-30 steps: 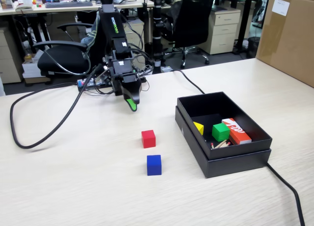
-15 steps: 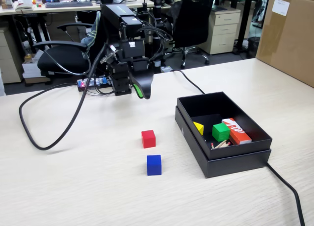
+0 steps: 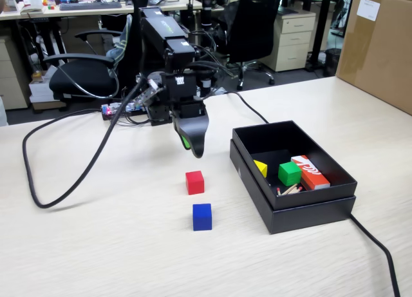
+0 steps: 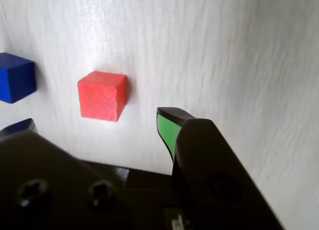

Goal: Put the red cube on top of the blue cube

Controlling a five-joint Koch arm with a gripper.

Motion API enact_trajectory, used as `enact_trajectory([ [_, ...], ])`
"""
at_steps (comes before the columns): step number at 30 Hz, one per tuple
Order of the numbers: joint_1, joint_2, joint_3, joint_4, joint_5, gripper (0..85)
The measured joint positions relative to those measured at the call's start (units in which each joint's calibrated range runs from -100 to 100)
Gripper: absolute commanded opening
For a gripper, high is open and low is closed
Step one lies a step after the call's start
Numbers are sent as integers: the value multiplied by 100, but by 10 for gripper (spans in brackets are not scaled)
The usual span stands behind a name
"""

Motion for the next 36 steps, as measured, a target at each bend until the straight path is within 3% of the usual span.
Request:
enact_trajectory([
  [19,-103,2239,1013,0,-29,468],
  [27,-98,2550,1168,0,-20,419],
  [34,-93,2757,1397,0,-15,251],
  [35,-93,2783,1406,0,-20,132],
  [36,-93,2783,1406,-8,-15,84],
])
